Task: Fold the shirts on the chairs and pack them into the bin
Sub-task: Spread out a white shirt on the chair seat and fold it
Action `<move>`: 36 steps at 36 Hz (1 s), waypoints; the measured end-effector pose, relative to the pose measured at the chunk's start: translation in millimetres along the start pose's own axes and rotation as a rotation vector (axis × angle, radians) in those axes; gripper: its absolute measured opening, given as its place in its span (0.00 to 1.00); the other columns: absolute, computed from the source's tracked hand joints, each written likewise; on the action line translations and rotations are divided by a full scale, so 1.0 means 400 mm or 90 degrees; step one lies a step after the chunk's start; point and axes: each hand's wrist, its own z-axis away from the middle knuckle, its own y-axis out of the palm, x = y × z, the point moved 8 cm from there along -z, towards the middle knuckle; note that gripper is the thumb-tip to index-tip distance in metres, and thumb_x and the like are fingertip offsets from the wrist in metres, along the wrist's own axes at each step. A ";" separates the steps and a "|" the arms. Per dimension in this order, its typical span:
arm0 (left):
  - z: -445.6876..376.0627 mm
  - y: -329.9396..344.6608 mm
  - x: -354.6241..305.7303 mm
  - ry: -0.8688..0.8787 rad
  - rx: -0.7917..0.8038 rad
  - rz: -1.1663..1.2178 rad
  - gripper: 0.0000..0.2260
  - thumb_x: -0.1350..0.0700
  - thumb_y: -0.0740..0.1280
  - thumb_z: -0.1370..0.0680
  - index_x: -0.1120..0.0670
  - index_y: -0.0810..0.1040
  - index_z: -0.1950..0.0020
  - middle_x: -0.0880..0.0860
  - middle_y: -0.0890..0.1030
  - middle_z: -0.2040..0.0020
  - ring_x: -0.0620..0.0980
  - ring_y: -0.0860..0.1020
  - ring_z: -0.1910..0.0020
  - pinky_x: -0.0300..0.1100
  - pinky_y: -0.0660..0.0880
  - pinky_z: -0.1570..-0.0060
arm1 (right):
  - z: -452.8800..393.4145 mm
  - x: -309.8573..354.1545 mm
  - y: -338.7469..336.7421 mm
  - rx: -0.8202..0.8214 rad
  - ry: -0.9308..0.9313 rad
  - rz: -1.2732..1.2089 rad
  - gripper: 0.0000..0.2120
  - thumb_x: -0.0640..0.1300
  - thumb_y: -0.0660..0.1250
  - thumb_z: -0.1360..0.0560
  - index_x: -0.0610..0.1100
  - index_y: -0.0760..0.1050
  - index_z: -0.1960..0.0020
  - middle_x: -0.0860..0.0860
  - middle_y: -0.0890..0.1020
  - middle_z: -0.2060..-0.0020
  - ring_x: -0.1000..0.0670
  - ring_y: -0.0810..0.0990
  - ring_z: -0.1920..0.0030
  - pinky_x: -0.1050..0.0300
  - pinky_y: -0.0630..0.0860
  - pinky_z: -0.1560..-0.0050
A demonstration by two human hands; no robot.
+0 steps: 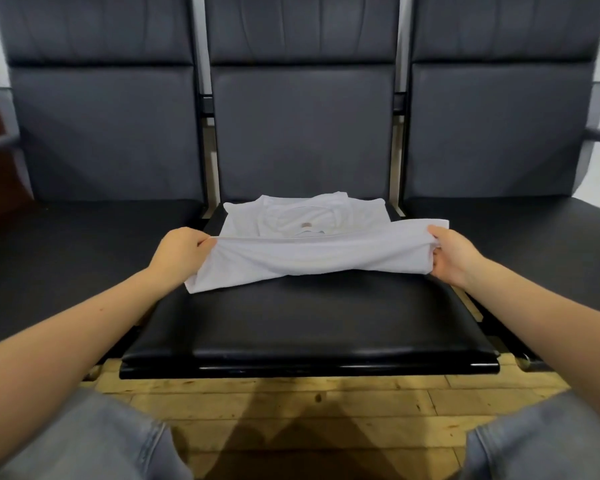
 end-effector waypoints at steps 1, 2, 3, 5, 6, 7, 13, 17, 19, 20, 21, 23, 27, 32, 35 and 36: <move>-0.001 -0.003 -0.009 0.017 -0.002 -0.005 0.16 0.58 0.60 0.19 0.59 0.81 0.63 0.55 0.78 0.66 0.54 0.75 0.64 0.44 0.67 0.65 | -0.002 -0.001 0.000 -0.003 0.003 0.004 0.19 0.43 0.58 0.18 0.42 0.65 0.27 0.44 0.77 0.38 0.44 0.79 0.42 0.44 0.77 0.45; -0.003 -0.009 -0.015 0.026 -0.006 -0.003 0.14 0.57 0.60 0.18 0.59 0.83 0.57 0.56 0.81 0.61 0.55 0.77 0.60 0.45 0.69 0.61 | -0.006 -0.003 -0.003 -0.010 0.004 0.012 0.20 0.43 0.58 0.18 0.42 0.65 0.27 0.44 0.77 0.39 0.44 0.79 0.44 0.45 0.77 0.47; -0.007 -0.012 -0.016 0.023 -0.009 0.006 0.14 0.57 0.59 0.18 0.60 0.83 0.54 0.56 0.82 0.58 0.55 0.78 0.57 0.45 0.68 0.60 | -0.011 -0.007 -0.006 -0.016 0.007 0.019 0.20 0.43 0.58 0.18 0.42 0.65 0.27 0.45 0.77 0.40 0.44 0.79 0.46 0.45 0.77 0.48; -0.020 -0.006 -0.004 -0.010 0.001 0.040 0.14 0.58 0.57 0.18 0.62 0.79 0.55 0.55 0.79 0.57 0.55 0.75 0.56 0.44 0.67 0.60 | -0.019 -0.013 -0.015 -0.032 0.010 0.022 0.19 0.42 0.58 0.18 0.41 0.66 0.27 0.45 0.77 0.43 0.45 0.79 0.51 0.45 0.77 0.47; -0.025 0.000 0.005 -0.039 0.009 0.064 0.14 0.59 0.56 0.18 0.64 0.77 0.55 0.55 0.77 0.57 0.55 0.74 0.55 0.45 0.66 0.60 | -0.024 -0.015 -0.019 -0.038 0.010 0.021 0.19 0.42 0.58 0.18 0.41 0.66 0.28 0.45 0.76 0.43 0.46 0.79 0.53 0.45 0.76 0.46; -0.029 0.008 0.018 -0.070 0.020 0.090 0.13 0.59 0.56 0.18 0.63 0.77 0.54 0.56 0.76 0.57 0.55 0.73 0.55 0.45 0.66 0.59 | -0.028 -0.017 -0.020 -0.040 0.009 0.022 0.18 0.41 0.58 0.18 0.41 0.67 0.28 0.45 0.76 0.44 0.46 0.79 0.55 0.45 0.75 0.46; -0.035 -0.001 0.028 -0.018 0.007 0.101 0.13 0.52 0.59 0.18 0.59 0.76 0.55 0.52 0.78 0.60 0.52 0.74 0.59 0.45 0.68 0.62 | -0.043 -0.017 -0.020 -0.054 -0.002 -0.002 0.19 0.41 0.56 0.17 0.39 0.66 0.27 0.42 0.75 0.34 0.44 0.78 0.46 0.46 0.75 0.42; -0.032 0.016 0.034 0.029 0.097 -0.019 0.19 0.39 0.67 0.25 0.54 0.79 0.61 0.49 0.80 0.64 0.49 0.78 0.62 0.47 0.73 0.60 | -0.047 -0.009 -0.022 -0.047 -0.007 -0.035 0.19 0.43 0.57 0.17 0.40 0.66 0.27 0.45 0.75 0.34 0.45 0.78 0.43 0.48 0.75 0.38; -0.027 0.046 0.051 0.015 0.182 -0.004 0.28 0.34 0.68 0.30 0.61 0.75 0.65 0.51 0.77 0.68 0.50 0.73 0.67 0.45 0.69 0.64 | -0.045 0.001 -0.018 -0.034 -0.024 -0.037 0.20 0.45 0.57 0.17 0.40 0.66 0.27 0.45 0.75 0.34 0.45 0.78 0.41 0.47 0.74 0.36; -0.022 0.055 0.054 0.009 0.205 0.028 0.28 0.34 0.69 0.31 0.61 0.71 0.68 0.53 0.72 0.69 0.49 0.69 0.69 0.44 0.66 0.65 | -0.040 0.009 -0.016 -0.027 -0.038 -0.022 0.20 0.46 0.57 0.17 0.40 0.66 0.27 0.45 0.75 0.35 0.45 0.78 0.41 0.47 0.74 0.36; -0.019 0.057 0.054 0.008 0.209 0.059 0.27 0.37 0.70 0.28 0.59 0.68 0.69 0.53 0.68 0.70 0.49 0.66 0.69 0.44 0.63 0.66 | -0.038 0.016 -0.014 -0.020 -0.055 0.014 0.20 0.47 0.57 0.17 0.41 0.66 0.27 0.45 0.76 0.35 0.46 0.78 0.41 0.47 0.74 0.36; -0.012 0.040 0.040 0.039 0.170 0.086 0.25 0.44 0.68 0.24 0.60 0.65 0.70 0.54 0.66 0.70 0.48 0.64 0.69 0.43 0.61 0.65 | -0.017 0.027 -0.003 0.019 -0.084 0.143 0.19 0.48 0.56 0.17 0.41 0.68 0.29 0.45 0.78 0.38 0.46 0.79 0.42 0.48 0.76 0.39; 0.017 0.000 -0.001 0.110 0.106 0.077 0.26 0.42 0.69 0.26 0.64 0.70 0.68 0.55 0.70 0.71 0.47 0.67 0.70 0.44 0.65 0.65 | 0.035 0.007 0.016 0.108 -0.094 0.359 0.18 0.48 0.55 0.16 0.41 0.72 0.33 0.46 0.80 0.45 0.46 0.80 0.45 0.51 0.78 0.47; 0.069 0.022 -0.013 0.149 0.196 -0.054 0.17 0.42 0.71 0.28 0.56 0.79 0.60 0.50 0.79 0.64 0.48 0.77 0.62 0.40 0.71 0.61 | 0.052 0.011 -0.009 0.076 -0.150 0.489 0.20 0.49 0.54 0.16 0.39 0.73 0.32 0.43 0.79 0.41 0.44 0.78 0.42 0.51 0.74 0.41; 0.077 0.018 0.010 0.116 0.211 -0.047 0.22 0.41 0.67 0.29 0.62 0.78 0.60 0.58 0.79 0.64 0.52 0.76 0.64 0.38 0.69 0.64 | 0.065 0.009 -0.015 0.088 -0.175 0.509 0.19 0.49 0.54 0.16 0.39 0.74 0.34 0.43 0.80 0.41 0.44 0.78 0.42 0.52 0.73 0.41; 0.081 0.015 0.012 0.106 0.211 -0.039 0.21 0.44 0.68 0.26 0.64 0.78 0.61 0.60 0.79 0.65 0.52 0.76 0.66 0.36 0.69 0.65 | 0.066 0.008 -0.017 0.095 -0.180 0.512 0.19 0.49 0.54 0.16 0.39 0.74 0.34 0.43 0.80 0.41 0.44 0.78 0.42 0.52 0.73 0.40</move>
